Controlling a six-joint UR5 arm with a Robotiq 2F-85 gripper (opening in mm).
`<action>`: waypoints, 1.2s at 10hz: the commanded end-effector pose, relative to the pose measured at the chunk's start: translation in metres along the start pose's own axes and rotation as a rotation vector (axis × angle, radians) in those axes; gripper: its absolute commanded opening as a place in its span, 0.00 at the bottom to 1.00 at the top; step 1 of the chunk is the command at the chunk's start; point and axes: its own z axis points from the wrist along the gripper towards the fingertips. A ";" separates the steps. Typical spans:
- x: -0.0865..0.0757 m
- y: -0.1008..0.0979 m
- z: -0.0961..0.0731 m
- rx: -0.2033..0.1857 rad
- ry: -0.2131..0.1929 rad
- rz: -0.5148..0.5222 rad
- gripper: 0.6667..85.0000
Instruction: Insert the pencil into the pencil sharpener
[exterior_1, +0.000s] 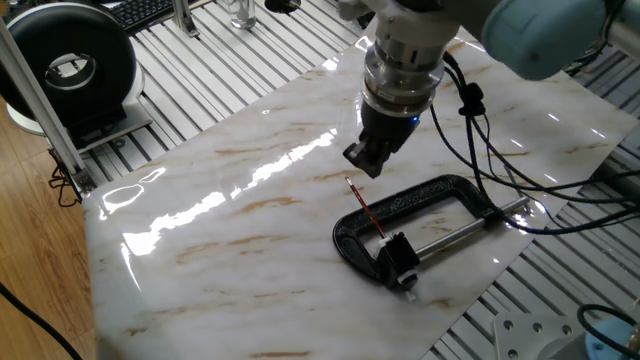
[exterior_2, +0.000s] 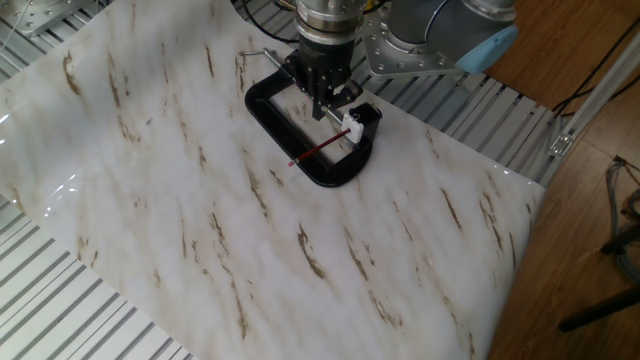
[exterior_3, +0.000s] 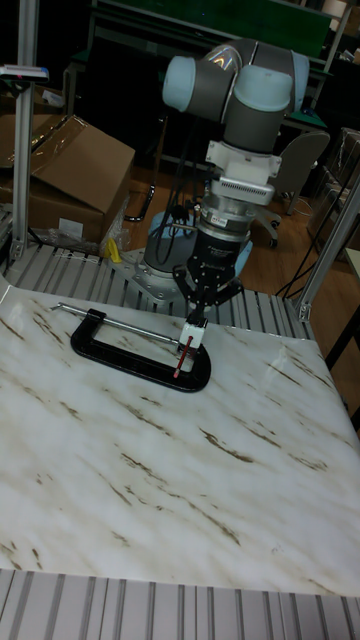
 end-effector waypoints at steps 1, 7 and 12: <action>-0.033 -0.017 0.006 -0.011 0.016 -0.041 0.00; -0.088 -0.009 0.076 -0.049 0.071 -0.047 0.00; -0.093 -0.019 0.076 -0.006 0.052 0.038 0.00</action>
